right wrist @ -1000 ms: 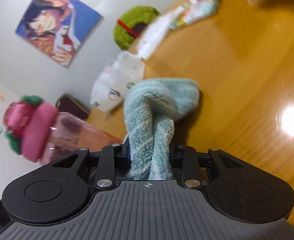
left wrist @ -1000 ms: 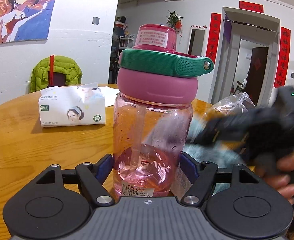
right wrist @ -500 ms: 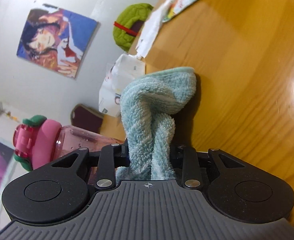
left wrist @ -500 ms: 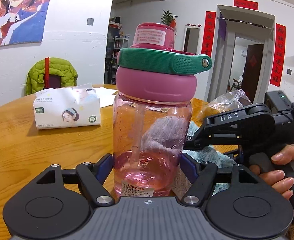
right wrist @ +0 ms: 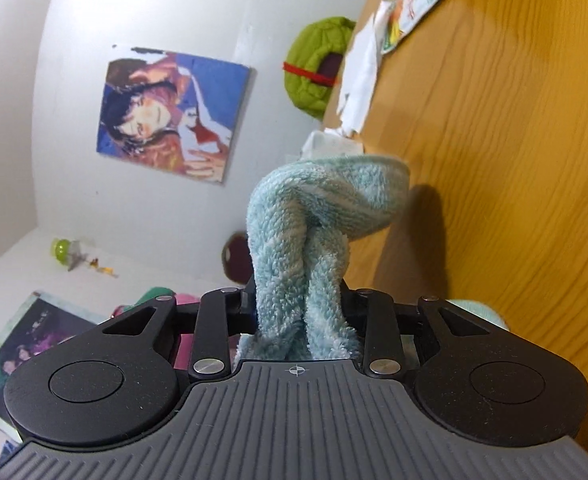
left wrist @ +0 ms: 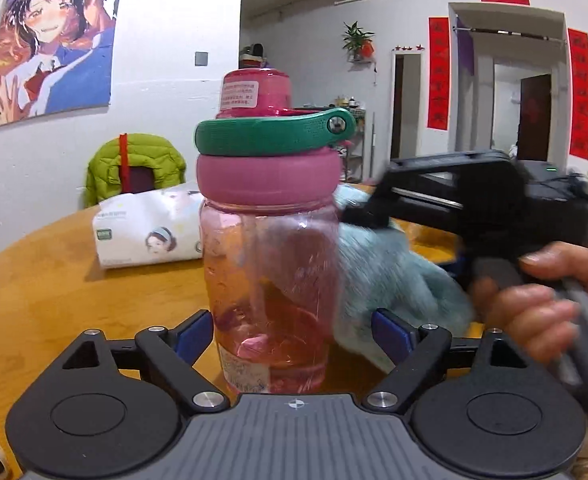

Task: Clean container
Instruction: 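Wipe the towel in the right tool against the bottle held by the left tool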

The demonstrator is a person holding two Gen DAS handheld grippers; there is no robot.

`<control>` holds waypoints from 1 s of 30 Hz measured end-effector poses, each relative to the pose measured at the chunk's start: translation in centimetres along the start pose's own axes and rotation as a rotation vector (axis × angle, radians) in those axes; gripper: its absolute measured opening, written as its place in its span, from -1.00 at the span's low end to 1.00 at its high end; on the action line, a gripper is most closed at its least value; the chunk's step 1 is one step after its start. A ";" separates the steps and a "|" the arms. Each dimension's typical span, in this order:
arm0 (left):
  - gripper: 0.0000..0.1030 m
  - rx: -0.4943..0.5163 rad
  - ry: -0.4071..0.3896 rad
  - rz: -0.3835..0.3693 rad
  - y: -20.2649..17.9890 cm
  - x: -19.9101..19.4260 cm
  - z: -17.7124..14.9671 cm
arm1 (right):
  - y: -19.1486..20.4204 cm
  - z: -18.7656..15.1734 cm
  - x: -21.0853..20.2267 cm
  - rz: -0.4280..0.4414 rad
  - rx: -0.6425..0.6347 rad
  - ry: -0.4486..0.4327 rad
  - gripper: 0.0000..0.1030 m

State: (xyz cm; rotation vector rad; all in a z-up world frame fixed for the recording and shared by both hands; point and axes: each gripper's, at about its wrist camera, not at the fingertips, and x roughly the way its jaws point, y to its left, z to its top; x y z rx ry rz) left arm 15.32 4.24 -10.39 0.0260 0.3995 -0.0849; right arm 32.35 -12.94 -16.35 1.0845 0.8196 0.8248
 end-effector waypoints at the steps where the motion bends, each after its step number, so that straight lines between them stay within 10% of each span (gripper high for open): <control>1: 0.65 -0.001 0.002 -0.011 0.4 0.3 0.2 | -0.2 -0.1 0.2 0.008 0.012 0.017 -0.36; 12: 0.77 -0.013 -0.023 -0.048 1.0 -0.8 -0.2 | -0.4 -0.9 -2.2 -0.096 -0.043 -0.027 -0.35; 14: 0.35 -0.021 -0.032 -0.056 1.4 -1.1 -0.5 | -0.3 -0.7 -3.3 0.029 -0.021 -0.061 -0.36; 19: 0.30 -0.014 -0.033 -0.077 1.8 -0.4 -0.5 | -0.4 -0.3 -5.5 0.371 0.057 -0.110 -0.36; 22: 0.30 0.015 -0.025 -0.086 1.6 0.1 -0.2 | -0.7 -0.6 -3.9 0.342 0.084 -0.042 -0.36; 30: 0.30 0.024 -0.026 -0.088 1.6 0.2 -0.2 | -1.6 -1.2 -0.5 -0.178 -0.020 0.041 -0.37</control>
